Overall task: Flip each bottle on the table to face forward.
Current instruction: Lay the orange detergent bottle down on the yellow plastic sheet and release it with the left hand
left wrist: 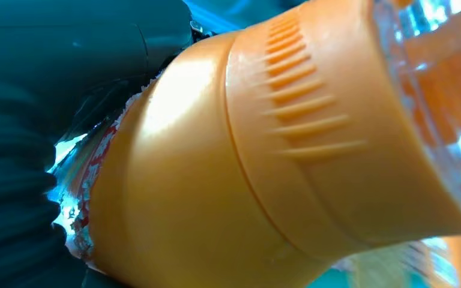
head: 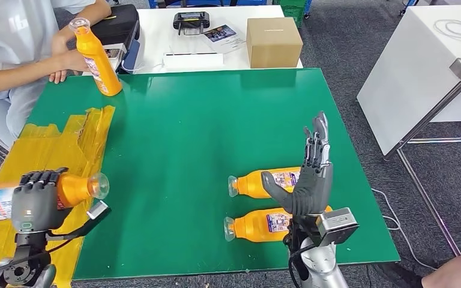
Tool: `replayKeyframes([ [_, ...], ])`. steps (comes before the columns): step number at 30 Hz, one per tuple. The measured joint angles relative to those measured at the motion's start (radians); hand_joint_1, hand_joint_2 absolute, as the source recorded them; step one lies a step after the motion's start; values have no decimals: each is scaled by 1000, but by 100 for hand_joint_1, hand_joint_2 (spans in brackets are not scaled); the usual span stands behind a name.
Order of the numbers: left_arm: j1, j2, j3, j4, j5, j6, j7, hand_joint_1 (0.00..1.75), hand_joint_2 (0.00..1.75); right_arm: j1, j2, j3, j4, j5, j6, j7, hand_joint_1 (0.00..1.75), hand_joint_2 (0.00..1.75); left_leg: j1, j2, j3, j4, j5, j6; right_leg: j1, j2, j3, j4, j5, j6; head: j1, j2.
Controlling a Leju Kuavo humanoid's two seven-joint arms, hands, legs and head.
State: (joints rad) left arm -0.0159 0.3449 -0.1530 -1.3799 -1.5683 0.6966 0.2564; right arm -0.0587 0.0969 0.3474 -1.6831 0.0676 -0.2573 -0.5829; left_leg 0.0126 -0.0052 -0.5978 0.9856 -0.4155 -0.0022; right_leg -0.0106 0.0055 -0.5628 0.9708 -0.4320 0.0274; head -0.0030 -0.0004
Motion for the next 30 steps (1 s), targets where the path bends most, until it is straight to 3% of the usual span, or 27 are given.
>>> replayKeyframes([
  [3, -43, 56, -120, 76, -2, 0, 83, 175, 175, 0, -6, -3, -4, -2, 6, -2, 0, 175, -1, 0, 0, 0, 0, 0, -1, 0, 0, 0, 0, 0, 0, 0],
  [6, -101, 80, -210, 171, -1, 0, 135, 175, 175, -1, -7, -3, -5, -1, 13, -1, 0, 175, -2, -1, 0, 0, 0, 0, -2, -1, 1, 0, 0, 0, 0, 0],
  [13, -167, 79, -280, 297, -2, 0, 129, 175, 175, -2, -7, -3, -5, 1, 16, 1, 0, 175, -2, -1, -1, 0, 0, 1, -2, -1, 0, 0, 0, 0, 0, 0],
  [16, -189, 71, -288, 329, 0, 0, 84, 175, 175, -6, -7, -3, -4, 2, 21, 3, 0, 175, -2, -2, -1, 0, 0, 1, -2, -1, 0, 0, 0, 0, 0, 0],
  [20, -224, 14, -239, 385, 9, 0, -99, 175, 175, -22, -2, 3, 6, 8, 29, 8, 0, 175, -2, -2, -1, 0, 0, 1, -2, -1, 1, 0, 0, 0, 0, 0],
  [25, -277, -81, -97, 491, 81, 0, -294, 175, 175, -40, 5, 15, 29, 10, 32, 12, 0, 175, -2, -2, -1, 0, 0, 1, -2, -1, 1, 0, 1, 1, 0, 0],
  [30, -314, -143, 20, 571, 116, 0, -372, 175, 175, -50, 12, 23, 46, 11, 34, 14, 0, 175, -2, -2, -1, 0, 0, 1, -2, -1, 1, 0, 1, 1, 0, 0],
])
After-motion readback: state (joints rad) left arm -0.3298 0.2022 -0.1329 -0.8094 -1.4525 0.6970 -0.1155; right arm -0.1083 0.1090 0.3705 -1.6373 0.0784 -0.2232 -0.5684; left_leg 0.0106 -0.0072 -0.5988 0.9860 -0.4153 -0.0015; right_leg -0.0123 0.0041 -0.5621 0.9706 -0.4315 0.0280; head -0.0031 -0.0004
